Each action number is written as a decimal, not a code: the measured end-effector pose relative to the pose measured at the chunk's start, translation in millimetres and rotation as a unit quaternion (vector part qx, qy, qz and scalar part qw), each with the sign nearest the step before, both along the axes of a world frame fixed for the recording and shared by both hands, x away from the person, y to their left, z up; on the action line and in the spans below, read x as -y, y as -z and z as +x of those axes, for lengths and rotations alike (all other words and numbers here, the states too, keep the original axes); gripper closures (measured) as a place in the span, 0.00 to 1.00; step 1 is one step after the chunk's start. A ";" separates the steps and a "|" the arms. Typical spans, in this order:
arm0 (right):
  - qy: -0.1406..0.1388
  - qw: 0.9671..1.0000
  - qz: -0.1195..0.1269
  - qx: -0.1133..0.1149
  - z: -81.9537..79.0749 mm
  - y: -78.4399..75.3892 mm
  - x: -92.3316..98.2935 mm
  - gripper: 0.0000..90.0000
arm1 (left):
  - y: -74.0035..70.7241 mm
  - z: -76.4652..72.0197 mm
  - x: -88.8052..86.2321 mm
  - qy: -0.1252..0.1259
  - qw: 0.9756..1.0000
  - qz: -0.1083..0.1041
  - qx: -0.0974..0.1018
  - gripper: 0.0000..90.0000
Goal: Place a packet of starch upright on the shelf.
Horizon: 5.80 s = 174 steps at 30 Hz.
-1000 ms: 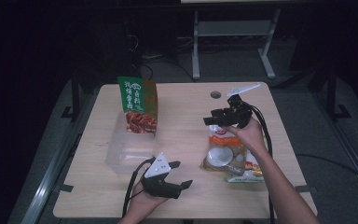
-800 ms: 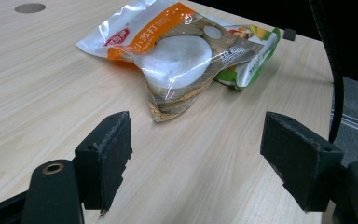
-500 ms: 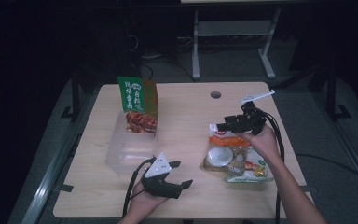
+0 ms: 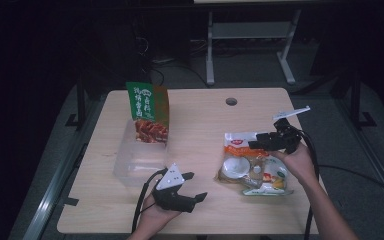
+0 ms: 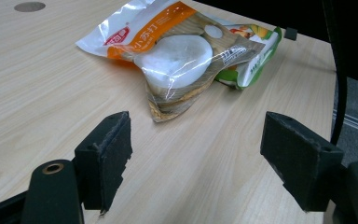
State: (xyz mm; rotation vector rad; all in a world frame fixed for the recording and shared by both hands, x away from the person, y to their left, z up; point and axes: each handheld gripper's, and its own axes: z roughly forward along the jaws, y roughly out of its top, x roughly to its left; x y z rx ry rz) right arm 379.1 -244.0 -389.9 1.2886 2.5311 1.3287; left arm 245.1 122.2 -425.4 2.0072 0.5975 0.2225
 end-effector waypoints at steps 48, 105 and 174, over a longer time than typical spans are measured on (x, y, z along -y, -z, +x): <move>-0.020 0.999 0.005 -0.032 -11.4 34.5 0.8 0.99 | 2.4 3.1 2.9 0.000 1.000 0.001 -0.005 0.27; -0.163 0.979 0.037 0.121 -70.9 -13.2 -32.2 1.00 | 16.4 62.0 40.5 -0.029 0.991 -0.078 -0.102 0.97; -0.118 0.984 0.038 0.128 -40.2 -44.5 -87.4 1.00 | 2.7 1.1 -0.1 -0.015 0.999 -0.019 -0.033 0.62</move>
